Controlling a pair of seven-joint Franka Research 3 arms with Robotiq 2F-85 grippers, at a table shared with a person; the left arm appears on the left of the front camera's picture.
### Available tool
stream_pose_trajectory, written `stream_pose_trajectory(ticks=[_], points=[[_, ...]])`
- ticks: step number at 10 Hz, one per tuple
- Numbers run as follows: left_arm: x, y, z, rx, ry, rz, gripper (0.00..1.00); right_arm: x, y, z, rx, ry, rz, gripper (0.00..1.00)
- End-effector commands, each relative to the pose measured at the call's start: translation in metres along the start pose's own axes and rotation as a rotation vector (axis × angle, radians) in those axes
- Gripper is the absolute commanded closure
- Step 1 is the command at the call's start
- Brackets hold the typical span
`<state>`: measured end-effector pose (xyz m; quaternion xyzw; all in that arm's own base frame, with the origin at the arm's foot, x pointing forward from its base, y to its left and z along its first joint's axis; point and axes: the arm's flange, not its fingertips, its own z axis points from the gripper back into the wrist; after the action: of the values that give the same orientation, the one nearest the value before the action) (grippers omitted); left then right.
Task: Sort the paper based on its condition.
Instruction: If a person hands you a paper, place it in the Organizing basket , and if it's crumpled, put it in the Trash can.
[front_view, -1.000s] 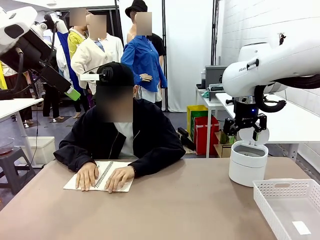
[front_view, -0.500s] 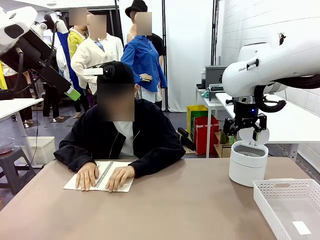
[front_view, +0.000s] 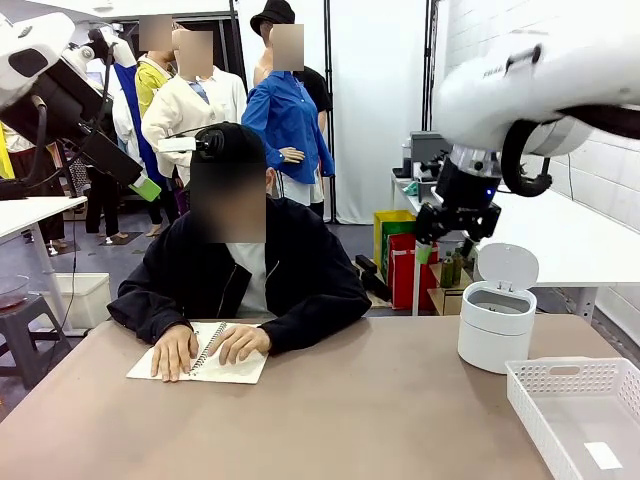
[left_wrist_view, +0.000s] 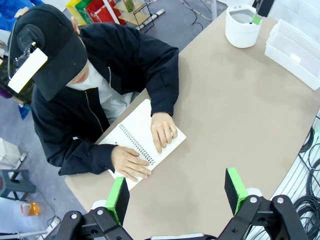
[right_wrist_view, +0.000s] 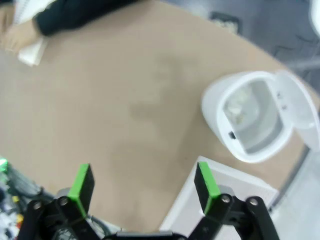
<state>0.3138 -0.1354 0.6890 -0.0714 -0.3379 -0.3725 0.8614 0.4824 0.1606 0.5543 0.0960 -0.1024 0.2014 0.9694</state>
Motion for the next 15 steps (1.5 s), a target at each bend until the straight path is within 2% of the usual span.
stream_pose_trajectory(ticks=[1,3,5,9,11,15], points=[[-0.001,0.0,0.001,0.0,0.003,0.001,0.0,-0.008,0.006,0.005,0.126,-0.085,0.126,0.0],[-0.001,0.0,0.001,0.0,0.003,0.001,0.0,-0.001,0.029,0.032,0.166,-0.24,0.301,0.0],[-0.001,0.0,0.001,0.0,0.003,0.001,0.0,0.009,0.046,0.052,0.176,-0.297,0.421,0.0],[-0.001,0.0,0.001,0.0,0.003,0.001,0.0,0.017,0.054,0.082,0.178,-0.435,0.495,0.0],[-0.001,0.0,0.001,0.0,0.003,0.001,0.0,0.02,0.054,0.082,0.163,-0.47,0.499,0.0],[-0.001,0.0,0.001,0.0,0.003,0.001,0.0,0.026,0.067,0.094,0.202,-0.377,0.532,0.0]])
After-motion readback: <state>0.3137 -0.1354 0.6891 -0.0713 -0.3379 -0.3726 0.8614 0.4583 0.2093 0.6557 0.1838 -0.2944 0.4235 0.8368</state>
